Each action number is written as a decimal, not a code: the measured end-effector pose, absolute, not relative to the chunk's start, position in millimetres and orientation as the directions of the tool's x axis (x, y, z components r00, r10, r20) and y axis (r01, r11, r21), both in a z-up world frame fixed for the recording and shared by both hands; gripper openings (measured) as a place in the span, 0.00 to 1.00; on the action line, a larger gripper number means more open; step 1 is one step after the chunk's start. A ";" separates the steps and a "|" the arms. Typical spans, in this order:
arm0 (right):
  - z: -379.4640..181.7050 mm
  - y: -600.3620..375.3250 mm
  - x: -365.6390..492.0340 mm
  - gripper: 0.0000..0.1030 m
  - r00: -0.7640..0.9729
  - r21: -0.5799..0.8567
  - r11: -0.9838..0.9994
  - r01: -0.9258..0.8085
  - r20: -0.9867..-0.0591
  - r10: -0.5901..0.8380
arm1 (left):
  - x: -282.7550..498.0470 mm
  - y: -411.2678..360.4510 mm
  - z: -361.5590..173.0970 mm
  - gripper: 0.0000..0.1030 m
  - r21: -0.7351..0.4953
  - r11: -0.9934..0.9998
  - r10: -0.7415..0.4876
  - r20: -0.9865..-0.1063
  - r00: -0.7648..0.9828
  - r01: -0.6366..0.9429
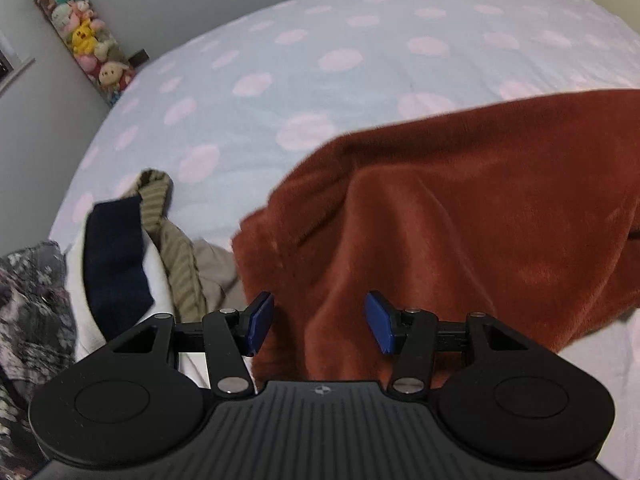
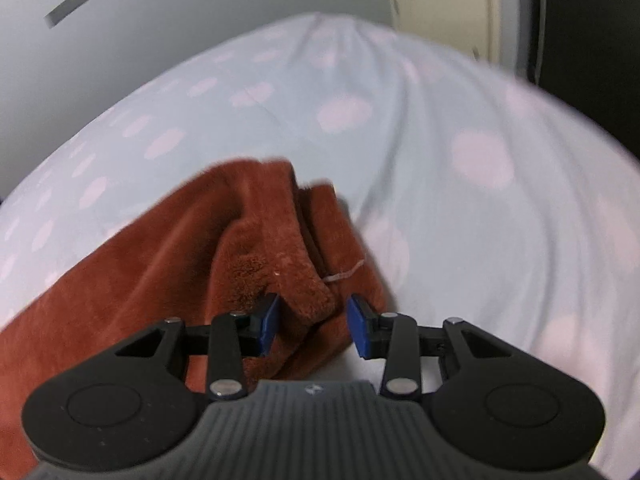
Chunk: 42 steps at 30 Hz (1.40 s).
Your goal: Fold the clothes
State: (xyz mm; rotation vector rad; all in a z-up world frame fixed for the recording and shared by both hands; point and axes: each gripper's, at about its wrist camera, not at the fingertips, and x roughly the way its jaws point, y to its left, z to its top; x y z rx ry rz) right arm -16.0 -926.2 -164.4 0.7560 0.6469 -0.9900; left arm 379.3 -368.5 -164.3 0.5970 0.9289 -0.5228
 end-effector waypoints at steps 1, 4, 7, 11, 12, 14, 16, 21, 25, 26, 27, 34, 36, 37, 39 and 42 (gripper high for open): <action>-165.8 -924.7 -13.8 0.28 0.408 0.256 0.346 0.903 -0.767 -0.496 | 379.7 -368.5 -165.9 0.48 0.234 0.728 -0.159 -0.856 0.491 0.644; -159.5 -917.4 -8.9 0.21 0.368 0.173 0.377 0.910 -0.757 -0.540 | 380.6 -369.5 -168.2 0.48 0.213 0.738 -0.168 -0.861 0.480 0.641; -147.4 -911.0 -10.0 0.19 0.304 0.072 0.380 0.922 -0.740 -0.599 | 381.0 -369.0 -168.5 0.48 0.198 0.748 -0.184 -0.856 0.484 0.633; -141.6 -911.0 -15.0 0.18 0.215 -0.023 0.346 0.938 -0.744 -0.632 | 378.2 -368.2 -168.6 0.48 0.188 0.747 -0.199 -0.851 0.485 0.638; -144.9 -913.6 -16.9 0.18 0.202 -0.021 0.333 0.943 -0.758 -0.620 | 377.3 -367.3 -168.2 0.48 0.185 0.745 -0.203 -0.852 0.482 0.641; -149.2 -913.4 -17.6 0.22 0.205 -0.009 0.329 0.944 -0.766 -0.609 | 372.8 -365.3 -165.5 0.48 0.180 0.738 -0.212 -0.853 0.477 0.650; -144.9 -905.7 -16.2 0.35 0.197 -0.031 0.329 0.944 -0.747 -0.635 | 363.7 -363.5 -157.9 0.48 0.173 0.727 -0.235 -0.847 0.477 0.665; -120.5 -861.5 -17.0 0.36 0.302 0.079 0.357 0.931 -0.714 -0.631 | 322.0 -372.4 -137.2 0.48 0.143 0.690 -0.313 -0.825 0.470 0.710; -101.4 -795.7 -3.8 0.36 0.489 0.230 0.467 0.854 -0.661 -0.569 | 282.1 -389.1 -133.4 0.48 0.079 0.672 -0.389 -0.808 0.442 0.736; -99.4 -777.1 3.3 0.36 0.531 0.254 0.505 0.825 -0.653 -0.539 | 274.0 -392.1 -135.0 0.48 0.060 0.677 -0.406 -0.801 0.440 0.734; -97.3 -758.6 10.3 0.36 0.572 0.277 0.542 0.794 -0.644 -0.508 | 266.0 -395.0 -136.5 0.48 0.041 0.681 -0.422 -0.794 0.437 0.732; -93.9 -638.1 60.9 0.36 0.766 0.389 0.733 0.558 -0.580 -0.276 | 209.3 -415.5 -147.3 0.48 -0.095 0.695 -0.533 -0.733 0.423 0.712; -100.9 -609.9 78.5 0.37 0.796 0.416 0.761 0.497 -0.567 -0.210 | 205.8 -413.3 -158.4 0.47 -0.116 0.715 -0.534 -0.726 0.433 0.689; -105.9 -598.9 88.1 0.38 0.804 0.428 0.769 0.476 -0.565 -0.183 | 205.4 -411.6 -165.7 0.47 -0.113 0.722 -0.527 -0.729 0.437 0.683; -114.4 -580.6 107.5 0.39 0.807 0.440 0.777 0.450 -0.572 -0.143 | 207.9 -406.8 -180.5 0.45 -0.094 0.740 -0.497 -0.744 0.447 0.666; -128.0 -564.3 134.7 0.41 0.799 0.447 0.784 0.430 -0.594 -0.100 | 221.2 -396.4 -202.1 0.41 -0.102 0.797 -0.439 -0.774 0.456 0.595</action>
